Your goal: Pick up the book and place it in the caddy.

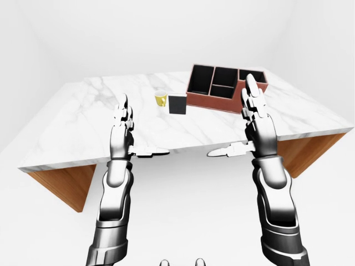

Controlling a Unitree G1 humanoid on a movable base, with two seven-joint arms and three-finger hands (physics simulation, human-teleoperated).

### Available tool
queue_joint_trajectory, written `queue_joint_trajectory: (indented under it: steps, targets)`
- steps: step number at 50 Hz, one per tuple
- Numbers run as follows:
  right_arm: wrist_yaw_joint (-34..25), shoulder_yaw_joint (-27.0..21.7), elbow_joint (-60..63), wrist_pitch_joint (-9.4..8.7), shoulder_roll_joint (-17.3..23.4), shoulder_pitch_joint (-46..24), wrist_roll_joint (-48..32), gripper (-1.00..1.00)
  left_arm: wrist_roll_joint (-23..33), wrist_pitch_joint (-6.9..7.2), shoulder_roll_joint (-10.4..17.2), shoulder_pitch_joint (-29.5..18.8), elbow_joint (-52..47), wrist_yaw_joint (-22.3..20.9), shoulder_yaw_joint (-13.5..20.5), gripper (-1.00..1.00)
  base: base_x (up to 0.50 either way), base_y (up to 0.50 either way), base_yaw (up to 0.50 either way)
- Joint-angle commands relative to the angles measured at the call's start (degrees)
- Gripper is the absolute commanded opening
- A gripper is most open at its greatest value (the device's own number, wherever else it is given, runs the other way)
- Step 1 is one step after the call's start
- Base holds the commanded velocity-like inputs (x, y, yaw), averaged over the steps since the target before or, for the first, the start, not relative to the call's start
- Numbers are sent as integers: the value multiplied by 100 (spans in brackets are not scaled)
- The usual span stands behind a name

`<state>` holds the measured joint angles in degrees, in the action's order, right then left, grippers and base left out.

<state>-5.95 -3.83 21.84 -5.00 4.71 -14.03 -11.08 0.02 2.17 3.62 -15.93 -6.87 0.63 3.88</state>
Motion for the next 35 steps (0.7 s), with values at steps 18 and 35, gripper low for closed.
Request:
queue_joint_trajectory:
  steps: [18, 35]
  targets:
    - [20, 15, 68, 0, -18, 34, -11, 100, 0, 10, -9, 40, -40, -46, -23, 100, 39, -5, 0]
    - [55, 20, 110, 0, -20, 78, -64, 100, 19, -25, -16, 37, -20, -50, -18, 100, 39, -5, 0]
